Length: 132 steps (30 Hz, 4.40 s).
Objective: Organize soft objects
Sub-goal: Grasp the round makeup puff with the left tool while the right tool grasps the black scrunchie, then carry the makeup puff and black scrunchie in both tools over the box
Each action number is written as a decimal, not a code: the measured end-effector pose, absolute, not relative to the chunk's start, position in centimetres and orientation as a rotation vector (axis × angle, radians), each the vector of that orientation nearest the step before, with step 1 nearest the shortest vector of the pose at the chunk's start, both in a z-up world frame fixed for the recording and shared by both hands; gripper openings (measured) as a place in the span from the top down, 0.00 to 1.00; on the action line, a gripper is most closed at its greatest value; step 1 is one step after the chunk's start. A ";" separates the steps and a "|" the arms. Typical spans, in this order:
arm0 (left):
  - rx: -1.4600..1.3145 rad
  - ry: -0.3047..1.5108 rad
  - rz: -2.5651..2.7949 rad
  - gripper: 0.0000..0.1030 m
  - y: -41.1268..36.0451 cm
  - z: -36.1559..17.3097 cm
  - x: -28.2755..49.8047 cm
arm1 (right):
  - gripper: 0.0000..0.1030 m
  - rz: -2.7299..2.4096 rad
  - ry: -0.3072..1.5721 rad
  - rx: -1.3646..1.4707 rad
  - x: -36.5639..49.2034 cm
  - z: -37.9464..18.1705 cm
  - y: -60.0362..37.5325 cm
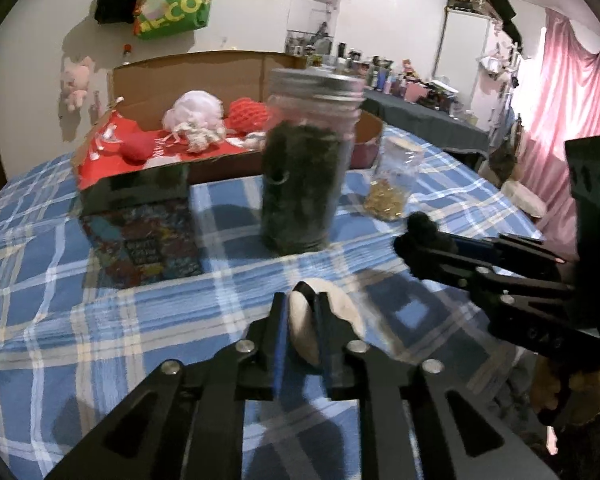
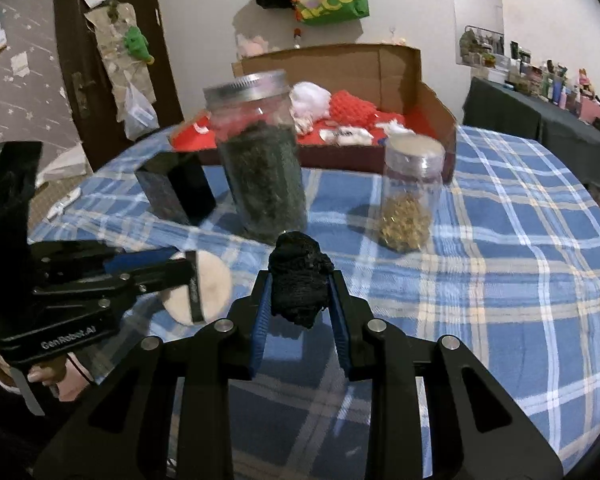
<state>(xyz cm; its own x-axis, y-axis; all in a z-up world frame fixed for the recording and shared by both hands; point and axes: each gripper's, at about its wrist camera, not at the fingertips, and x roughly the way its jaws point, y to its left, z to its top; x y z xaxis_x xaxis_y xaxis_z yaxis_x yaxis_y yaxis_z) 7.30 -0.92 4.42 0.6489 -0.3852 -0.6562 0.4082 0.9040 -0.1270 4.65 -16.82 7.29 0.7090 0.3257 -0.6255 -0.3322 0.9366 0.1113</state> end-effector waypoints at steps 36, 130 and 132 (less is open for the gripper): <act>0.110 0.685 -0.428 0.57 -2.0 2.9 6.4 | 0.72 0.358 0.636 -0.003 4.2 5.9 -17.7; 0.056 0.752 -0.413 0.57 12.6 9.0 19.7 | 0.71 0.576 0.808 0.037 22.4 11.7 -24.6; 0.070 0.751 -0.422 0.57 12.2 9.3 20.1 | 0.71 0.592 0.816 0.024 22.9 11.8 -24.0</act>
<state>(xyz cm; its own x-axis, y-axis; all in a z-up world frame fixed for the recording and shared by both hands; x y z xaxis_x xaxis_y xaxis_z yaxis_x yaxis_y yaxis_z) 20.10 12.24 9.35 0.6515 -0.3469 -0.6747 0.3961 0.9140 -0.0875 22.89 -24.04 11.82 0.5337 0.5053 -0.6781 -0.4873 0.8391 0.2417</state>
